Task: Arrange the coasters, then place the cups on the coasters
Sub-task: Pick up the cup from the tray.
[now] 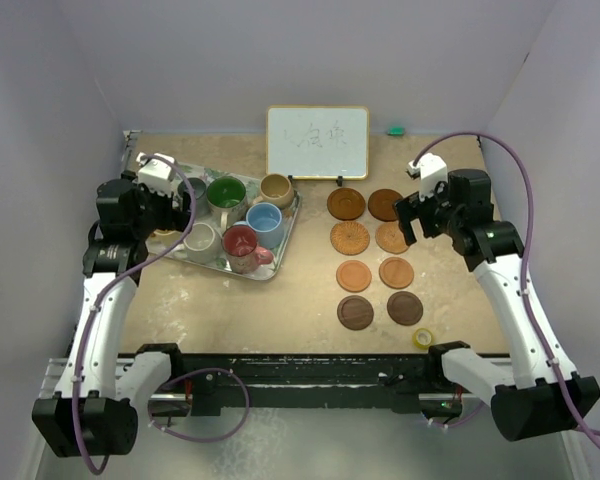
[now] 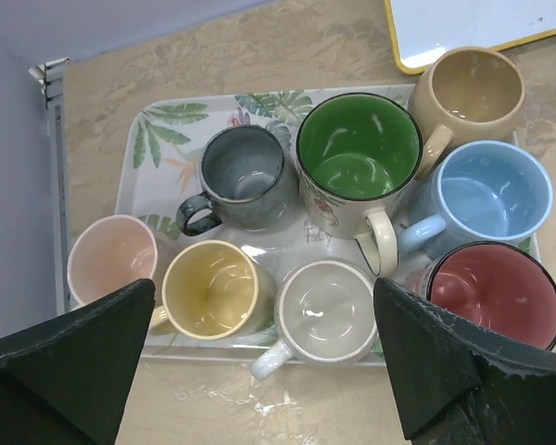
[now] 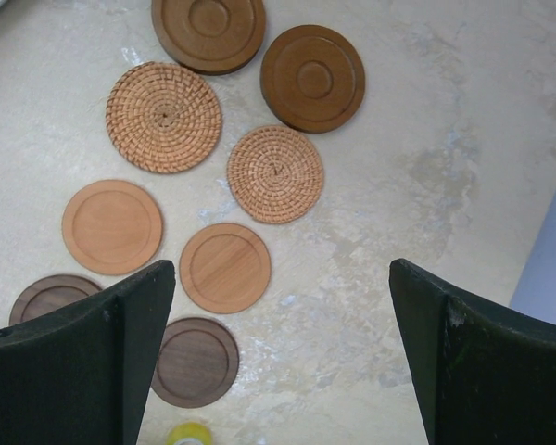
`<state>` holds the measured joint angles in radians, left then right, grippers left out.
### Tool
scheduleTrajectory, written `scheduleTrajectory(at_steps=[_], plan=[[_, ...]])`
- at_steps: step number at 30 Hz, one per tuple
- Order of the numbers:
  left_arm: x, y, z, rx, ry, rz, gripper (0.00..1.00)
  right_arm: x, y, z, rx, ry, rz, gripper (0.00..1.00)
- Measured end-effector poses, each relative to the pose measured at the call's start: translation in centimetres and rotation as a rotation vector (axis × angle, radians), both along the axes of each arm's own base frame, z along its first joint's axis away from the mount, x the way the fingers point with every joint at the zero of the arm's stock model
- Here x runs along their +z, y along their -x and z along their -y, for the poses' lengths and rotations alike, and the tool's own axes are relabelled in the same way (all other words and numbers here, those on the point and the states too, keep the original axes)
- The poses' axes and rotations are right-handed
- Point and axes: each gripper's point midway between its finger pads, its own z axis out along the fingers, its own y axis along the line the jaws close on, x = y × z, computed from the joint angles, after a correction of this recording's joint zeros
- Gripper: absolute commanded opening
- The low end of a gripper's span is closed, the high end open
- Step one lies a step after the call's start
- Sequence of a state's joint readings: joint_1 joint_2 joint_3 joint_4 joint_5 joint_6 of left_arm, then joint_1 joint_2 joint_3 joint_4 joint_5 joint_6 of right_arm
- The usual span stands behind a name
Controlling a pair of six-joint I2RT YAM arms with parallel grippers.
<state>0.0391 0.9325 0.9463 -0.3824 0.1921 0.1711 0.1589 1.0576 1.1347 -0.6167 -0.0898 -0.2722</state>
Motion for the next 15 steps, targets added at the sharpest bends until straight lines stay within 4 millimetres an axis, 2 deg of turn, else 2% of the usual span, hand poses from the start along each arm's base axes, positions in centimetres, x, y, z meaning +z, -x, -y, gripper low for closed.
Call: scheduleTrajectory(at_steps=[4,15], plan=[[-1.2,-0.9,0.0,0.000,0.006,-0.035,0.99,0.4,-0.1,0.5,-0.022,0.014,0.018,1.00],[-3.9,-2.9,0.4,-0.013,0.034,-0.111,0.98,-1.0,-0.2,0.9,-0.041,0.038,-0.019,1.00]])
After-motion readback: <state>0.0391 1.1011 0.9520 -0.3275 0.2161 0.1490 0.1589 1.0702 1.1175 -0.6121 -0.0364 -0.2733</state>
